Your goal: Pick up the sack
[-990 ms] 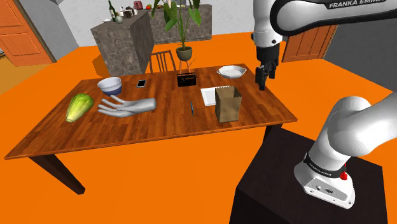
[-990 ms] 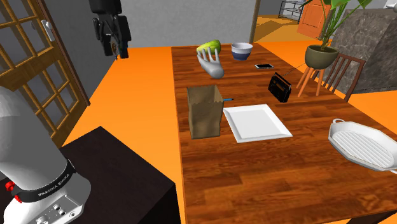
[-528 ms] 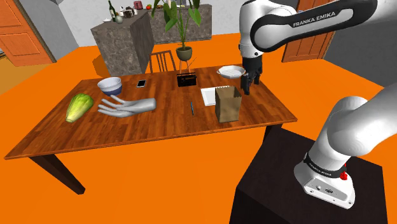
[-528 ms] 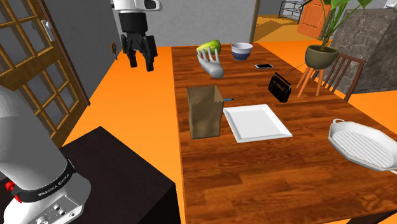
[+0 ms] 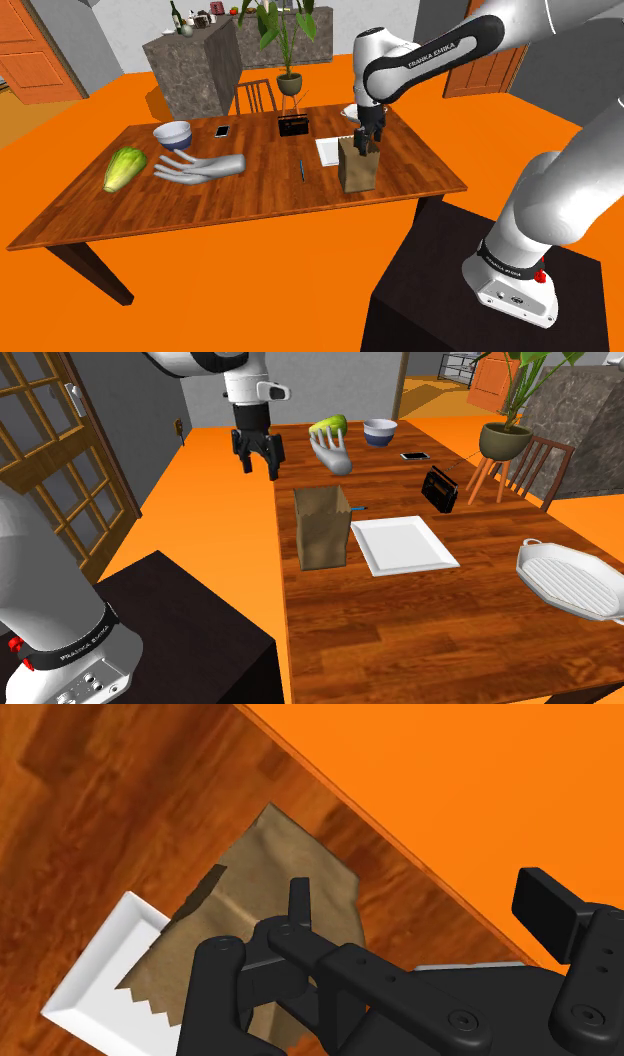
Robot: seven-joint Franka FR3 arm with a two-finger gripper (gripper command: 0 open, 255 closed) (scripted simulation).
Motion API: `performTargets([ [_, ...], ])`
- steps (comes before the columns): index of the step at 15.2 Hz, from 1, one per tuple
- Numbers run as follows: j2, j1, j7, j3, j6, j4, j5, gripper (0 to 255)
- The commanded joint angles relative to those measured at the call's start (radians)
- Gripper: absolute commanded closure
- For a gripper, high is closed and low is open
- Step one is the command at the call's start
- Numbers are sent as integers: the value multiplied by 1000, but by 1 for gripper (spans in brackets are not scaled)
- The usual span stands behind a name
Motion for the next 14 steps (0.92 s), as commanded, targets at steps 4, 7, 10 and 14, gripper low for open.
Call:
performTargets([
  [4, 182, -8, -36, -23, 128, 90, 16, 0],
  [7, 293, -13, -58, -30, 190, 159, 35, 0],
  [10, 351, -16, -69, -31, 227, 190, 44, 0],
  [14, 383, -17, -66, -32, 278, 171, 44, 0],
])
